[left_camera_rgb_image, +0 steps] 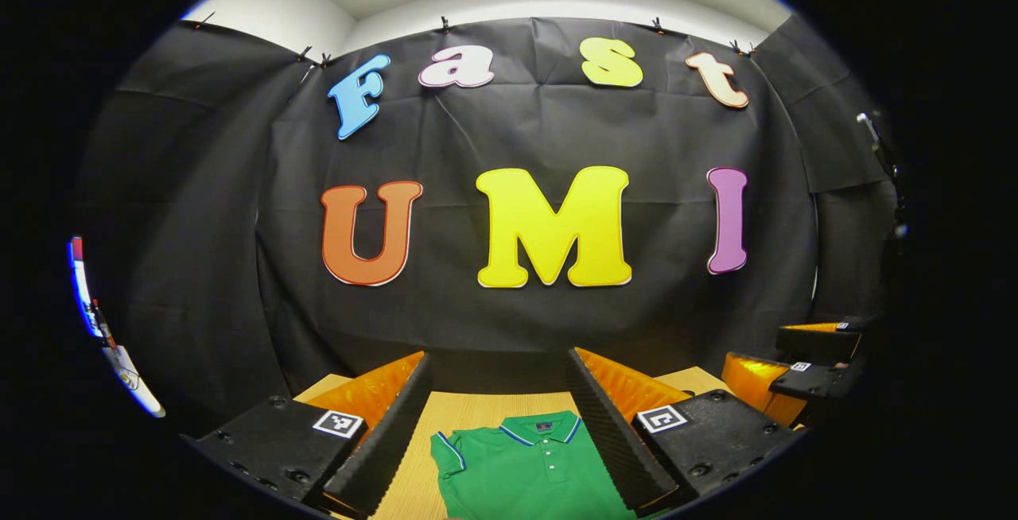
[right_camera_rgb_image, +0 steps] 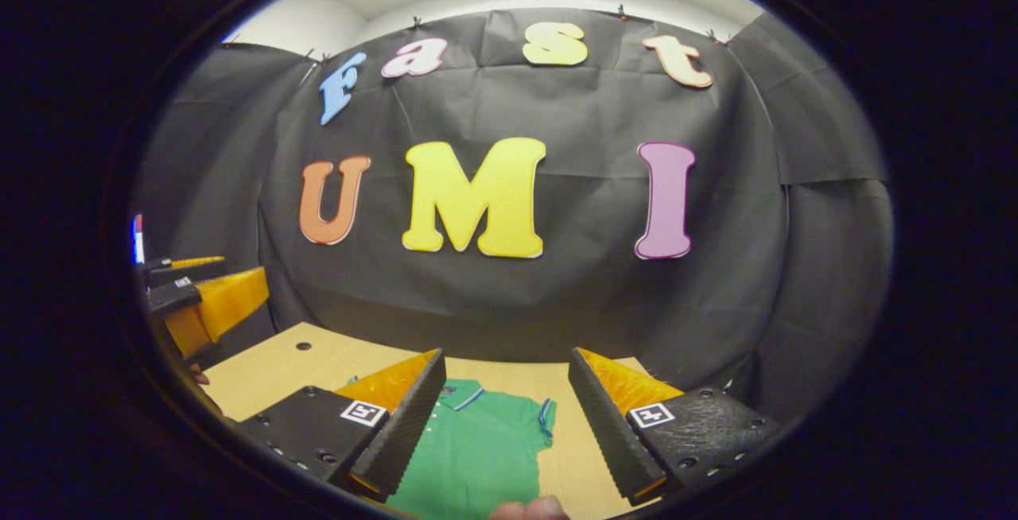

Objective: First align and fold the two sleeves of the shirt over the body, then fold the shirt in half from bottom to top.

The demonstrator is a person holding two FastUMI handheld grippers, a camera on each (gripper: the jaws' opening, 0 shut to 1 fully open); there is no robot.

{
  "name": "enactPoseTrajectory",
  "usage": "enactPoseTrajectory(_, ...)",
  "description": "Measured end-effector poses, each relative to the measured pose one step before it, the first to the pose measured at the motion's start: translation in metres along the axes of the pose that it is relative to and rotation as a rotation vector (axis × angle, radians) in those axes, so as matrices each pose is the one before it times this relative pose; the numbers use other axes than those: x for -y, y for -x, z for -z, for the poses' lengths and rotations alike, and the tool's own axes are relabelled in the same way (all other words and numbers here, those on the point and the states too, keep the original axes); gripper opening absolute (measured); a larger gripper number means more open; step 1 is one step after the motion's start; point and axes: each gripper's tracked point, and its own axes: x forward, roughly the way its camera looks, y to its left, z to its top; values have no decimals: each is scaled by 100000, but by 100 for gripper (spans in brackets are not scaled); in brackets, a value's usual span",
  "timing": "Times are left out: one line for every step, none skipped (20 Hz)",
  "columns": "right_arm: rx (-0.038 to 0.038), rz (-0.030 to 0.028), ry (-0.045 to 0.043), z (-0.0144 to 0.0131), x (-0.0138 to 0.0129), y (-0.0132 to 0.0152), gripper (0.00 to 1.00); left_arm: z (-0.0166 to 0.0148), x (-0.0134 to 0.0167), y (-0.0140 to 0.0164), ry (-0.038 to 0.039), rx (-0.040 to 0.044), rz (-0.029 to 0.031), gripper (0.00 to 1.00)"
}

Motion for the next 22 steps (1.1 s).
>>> enactPoseTrajectory(-2184,190,481,750,541,-653,95,43,58,-118,132,-254,-243,100)
enactPoseTrajectory(-2320,513,700,993,584,-775,95,110,-21,-89,-105,-535,-463,100)
enactPoseTrajectory(-2222,438,820,909,539,-964,95,457,-225,-192,-625,-912,-940,100)
enactPoseTrajectory(-2482,180,892,1121,546,-1080,95,213,-127,-252,-309,-613,-562,100)
enactPoseTrajectory(-2698,-581,783,1101,385,-1110,95,168,17,-207,250,-717,-369,100)
enactPoseTrajectory(-3182,-536,317,1260,286,-1158,97,208,-27,-191,394,-725,-111,100)
enactPoseTrajectory(-3255,-814,551,1128,270,-1290,95,245,-26,-139,59,-666,-564,100)
enactPoseTrajectory(-3632,-767,246,1223,279,-1365,97,75,-142,-233,-563,-688,-903,100)
enactPoseTrajectory(-3267,-467,-713,1010,288,-1358,97,46,-69,-191,-698,-287,-874,100)
enactPoseTrajectory(-3278,-628,-634,1104,135,-1352,95,50,-102,-298,-416,88,-586,100)
enactPoseTrajectory(-3187,-148,-218,968,306,-1399,95,-51,104,-234,-198,188,-299,100)
enactPoseTrajectory(-2398,115,168,915,311,-1352,95,17,137,-194,-168,-183,-192,100)
enactPoseTrajectory(-2638,265,-207,688,281,-1411,95,205,33,-181,-156,-240,-359,100)
enactPoseTrajectory(-2373,-128,-1309,825,202,-1127,95,162,4,-337,80,-531,-391,100)
enactPoseTrajectory(-2934,-15,-937,719,210,-1267,95,152,44,-139,312,-580,-366,100)
enactPoseTrajectory(-2444,481,126,785,331,-1506,95,146,187,-175,305,-602,-140,100)
enactPoseTrajectory(-1790,494,774,551,266,-1566,95,143,91,-84,174,-653,-136,100)
enactPoseTrajectory(-1694,460,935,508,137,-1458,95,180,104,-94,38,-696,-56,100)
enactPoseTrajectory(-1342,198,763,455,183,-1227,95,176,56,-53,-65,-656,-99,100)
enactPoseTrajectory(-1250,95,592,584,13,-1110,95,183,188,-122,-91,-666,81,100)
enactPoseTrajectory(-1320,-244,598,430,105,-956,95,117,241,-109,-229,-604,361,100)
enactPoseTrajectory(-1402,-588,271,498,221,-861,95,133,181,-115,-302,-540,111,100)
